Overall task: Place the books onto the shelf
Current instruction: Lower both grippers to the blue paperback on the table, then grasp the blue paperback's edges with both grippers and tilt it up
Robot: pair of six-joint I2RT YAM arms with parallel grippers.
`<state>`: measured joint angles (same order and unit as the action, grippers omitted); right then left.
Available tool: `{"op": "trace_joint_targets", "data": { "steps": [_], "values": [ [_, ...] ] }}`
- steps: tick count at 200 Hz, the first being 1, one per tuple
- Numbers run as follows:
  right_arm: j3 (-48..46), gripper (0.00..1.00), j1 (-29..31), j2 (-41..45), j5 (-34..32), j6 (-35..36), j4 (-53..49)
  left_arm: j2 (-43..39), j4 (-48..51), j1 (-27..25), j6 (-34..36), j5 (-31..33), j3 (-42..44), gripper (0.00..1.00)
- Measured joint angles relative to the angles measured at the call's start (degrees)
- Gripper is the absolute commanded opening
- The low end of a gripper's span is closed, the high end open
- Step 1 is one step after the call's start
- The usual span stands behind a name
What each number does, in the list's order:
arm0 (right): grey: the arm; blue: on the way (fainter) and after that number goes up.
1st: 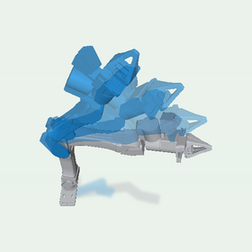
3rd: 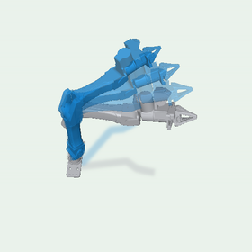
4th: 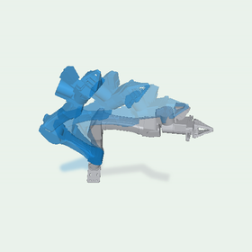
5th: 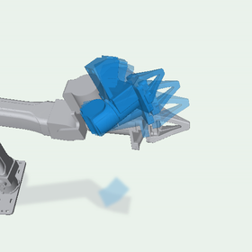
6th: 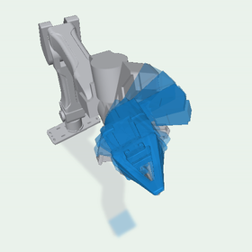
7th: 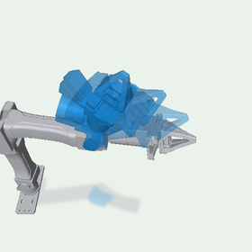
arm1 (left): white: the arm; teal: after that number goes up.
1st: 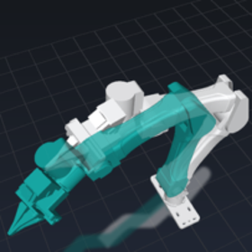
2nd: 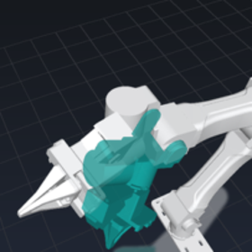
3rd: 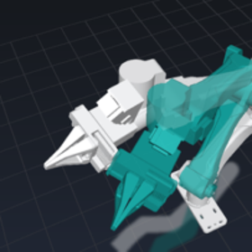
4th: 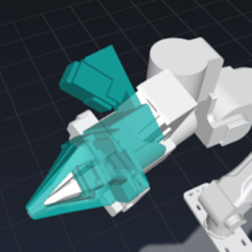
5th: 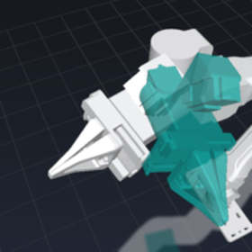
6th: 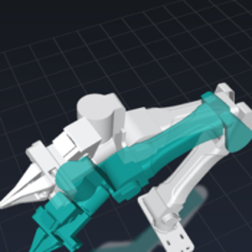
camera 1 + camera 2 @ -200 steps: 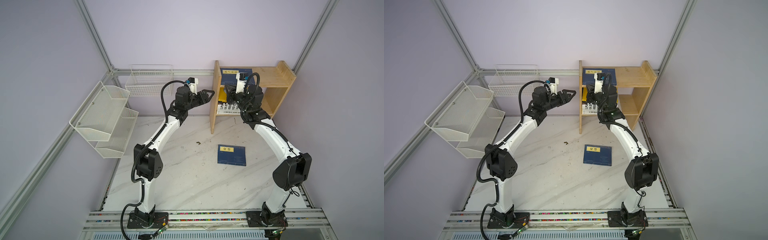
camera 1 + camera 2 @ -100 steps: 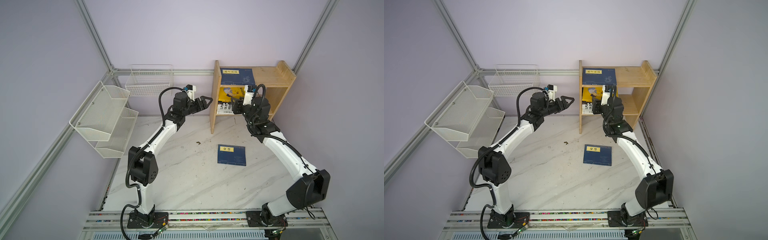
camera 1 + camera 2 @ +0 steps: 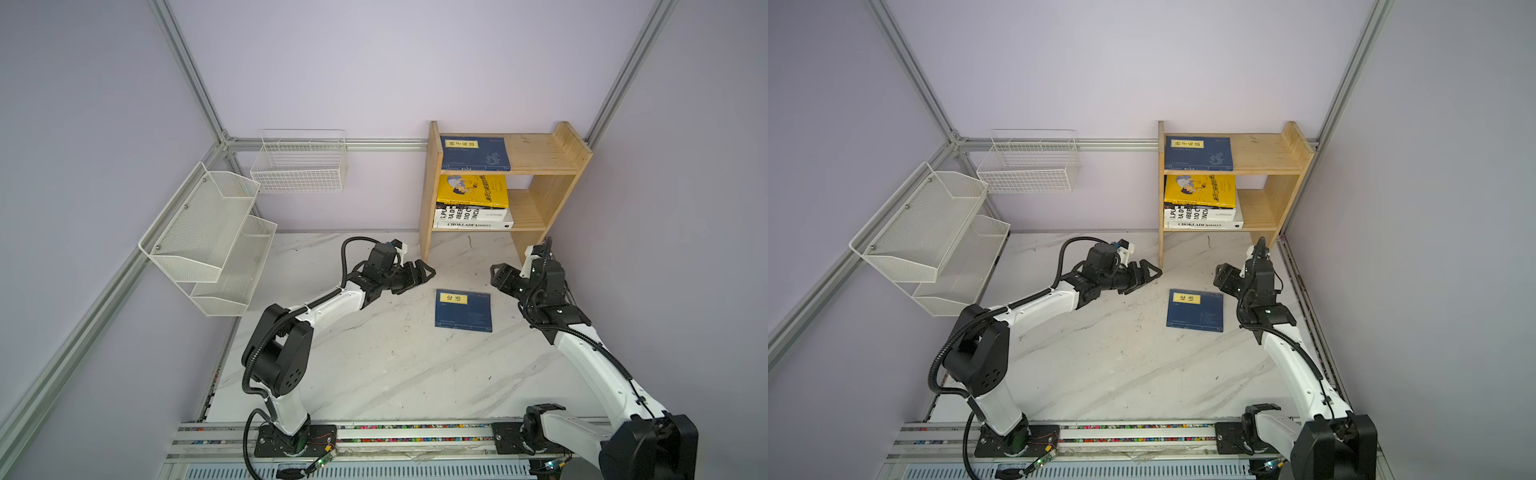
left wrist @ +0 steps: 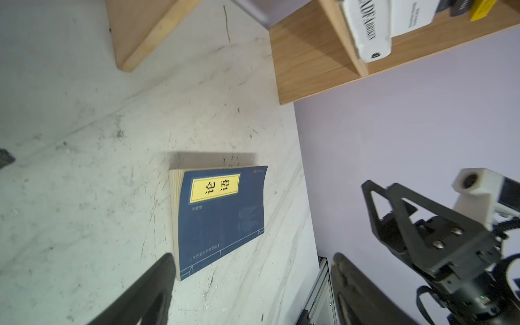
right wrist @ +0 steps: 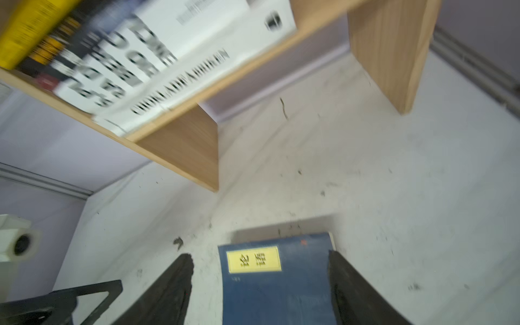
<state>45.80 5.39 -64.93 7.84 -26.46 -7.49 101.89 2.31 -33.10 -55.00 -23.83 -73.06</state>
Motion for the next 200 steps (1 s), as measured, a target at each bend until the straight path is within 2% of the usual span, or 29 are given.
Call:
{"op": "trace_joint_targets", "data": {
  "steps": [62,142,200],
  "values": [
    [-7.0,0.72,-1.7,-7.3,7.6,-1.2,-1.1,7.4,-0.3,-2.8,-6.0,2.3,0.2,0.83],
    [-10.9,0.64,-1.9,-14.0,11.0,0.5,0.4,15.0,-0.7,-5.5,-9.4,1.7,0.1,0.82],
    [-12.3,0.57,-2.5,-17.5,14.1,1.6,5.9,21.3,-1.6,-6.3,-7.5,0.0,-8.0,0.73]
  ]
}}
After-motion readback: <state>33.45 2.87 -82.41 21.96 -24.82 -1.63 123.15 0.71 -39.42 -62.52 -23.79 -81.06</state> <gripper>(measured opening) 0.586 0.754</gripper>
